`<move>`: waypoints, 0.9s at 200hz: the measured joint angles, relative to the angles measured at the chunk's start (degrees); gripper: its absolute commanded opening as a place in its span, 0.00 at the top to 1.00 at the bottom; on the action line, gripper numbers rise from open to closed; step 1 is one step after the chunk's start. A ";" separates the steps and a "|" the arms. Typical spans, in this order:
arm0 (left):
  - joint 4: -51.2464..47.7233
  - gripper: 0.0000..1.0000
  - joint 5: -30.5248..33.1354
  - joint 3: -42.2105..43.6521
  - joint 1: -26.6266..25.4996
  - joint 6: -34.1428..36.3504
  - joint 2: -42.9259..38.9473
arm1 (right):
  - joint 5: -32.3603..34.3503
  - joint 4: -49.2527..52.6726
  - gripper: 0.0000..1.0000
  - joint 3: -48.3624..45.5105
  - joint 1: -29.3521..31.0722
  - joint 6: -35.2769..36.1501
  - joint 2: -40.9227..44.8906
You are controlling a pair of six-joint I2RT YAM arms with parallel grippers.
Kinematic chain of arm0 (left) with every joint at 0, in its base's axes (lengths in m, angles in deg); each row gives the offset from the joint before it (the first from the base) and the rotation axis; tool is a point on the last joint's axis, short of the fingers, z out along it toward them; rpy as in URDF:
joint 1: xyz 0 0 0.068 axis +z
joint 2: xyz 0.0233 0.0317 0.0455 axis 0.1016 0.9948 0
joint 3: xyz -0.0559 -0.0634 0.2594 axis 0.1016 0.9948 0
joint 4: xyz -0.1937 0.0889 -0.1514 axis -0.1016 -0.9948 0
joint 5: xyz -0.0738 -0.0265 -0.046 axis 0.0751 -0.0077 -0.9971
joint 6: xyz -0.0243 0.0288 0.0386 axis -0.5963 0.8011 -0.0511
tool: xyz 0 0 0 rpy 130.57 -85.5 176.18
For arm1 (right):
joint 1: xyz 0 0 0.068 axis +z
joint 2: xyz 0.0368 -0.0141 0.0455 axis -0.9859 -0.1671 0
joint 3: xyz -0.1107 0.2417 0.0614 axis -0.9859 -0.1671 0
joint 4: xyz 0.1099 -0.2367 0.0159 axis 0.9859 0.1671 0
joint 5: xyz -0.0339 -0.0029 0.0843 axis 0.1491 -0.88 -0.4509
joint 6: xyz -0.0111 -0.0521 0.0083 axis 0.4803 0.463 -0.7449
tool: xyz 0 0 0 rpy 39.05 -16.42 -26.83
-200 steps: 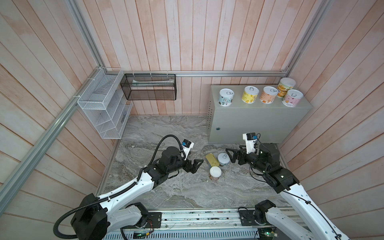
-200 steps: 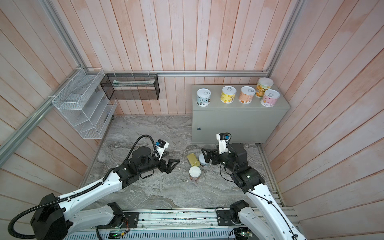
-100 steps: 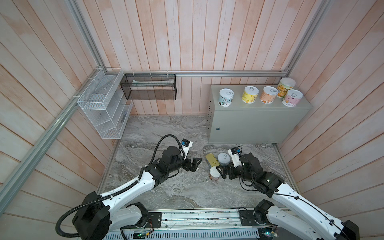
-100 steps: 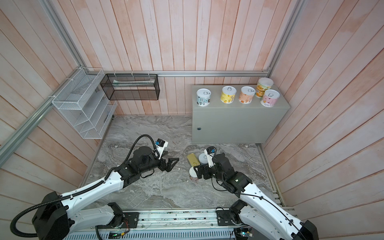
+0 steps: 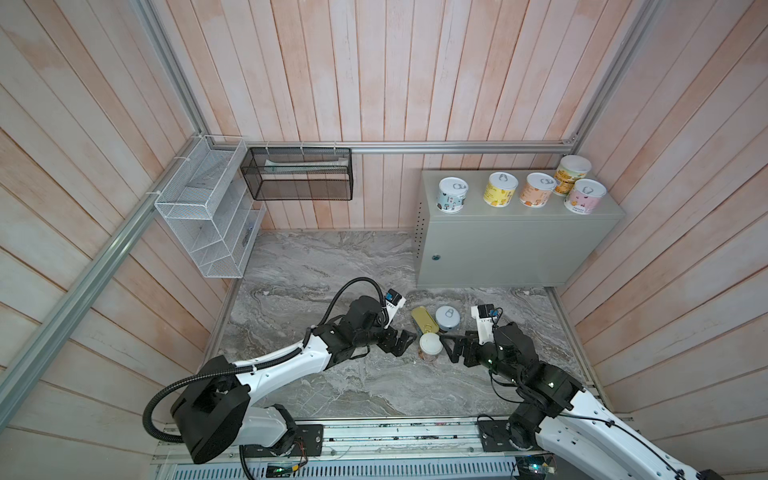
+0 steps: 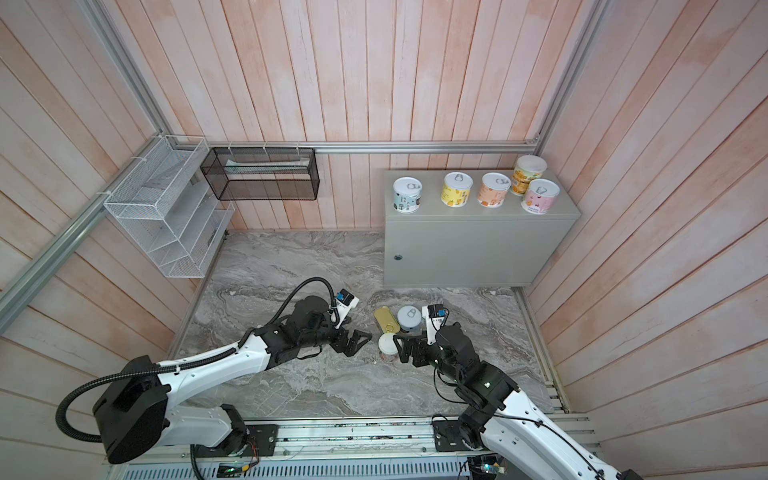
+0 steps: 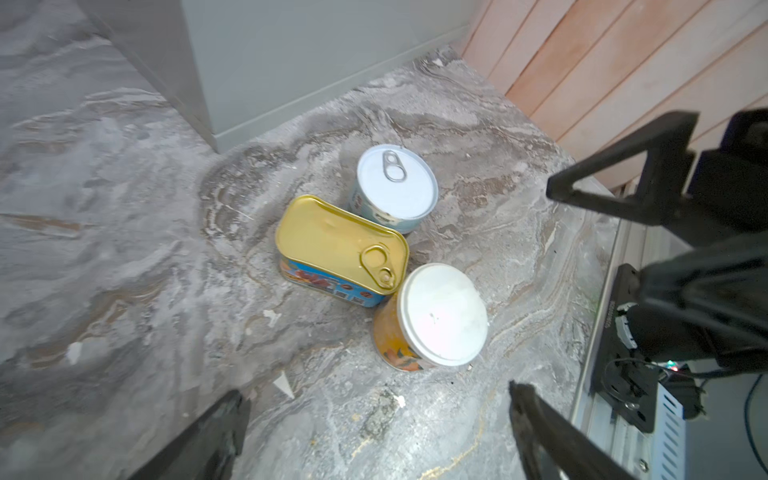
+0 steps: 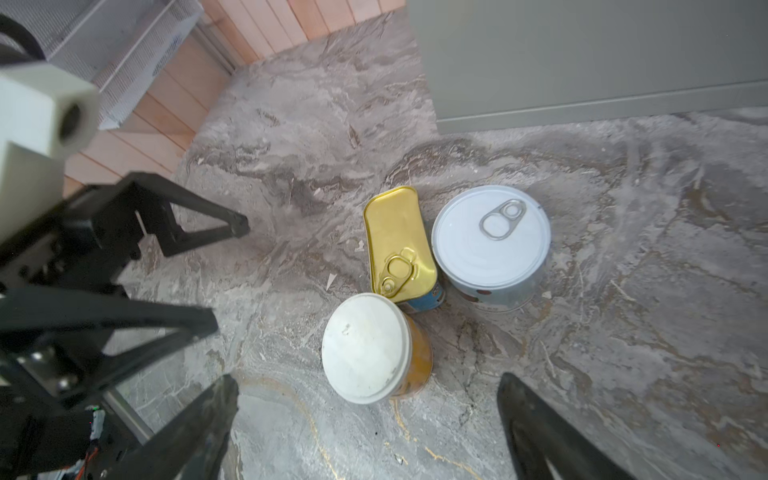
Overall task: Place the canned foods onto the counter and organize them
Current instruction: 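Grasp the orange-fruit white-lid can on the floor with the left gripper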
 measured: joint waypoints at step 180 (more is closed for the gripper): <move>-10.10 0.10 1.99 -19.41 -8.31 3.65 23.65 | 12.52 5.57 0.02 -2.73 -3.32 -10.05 12.37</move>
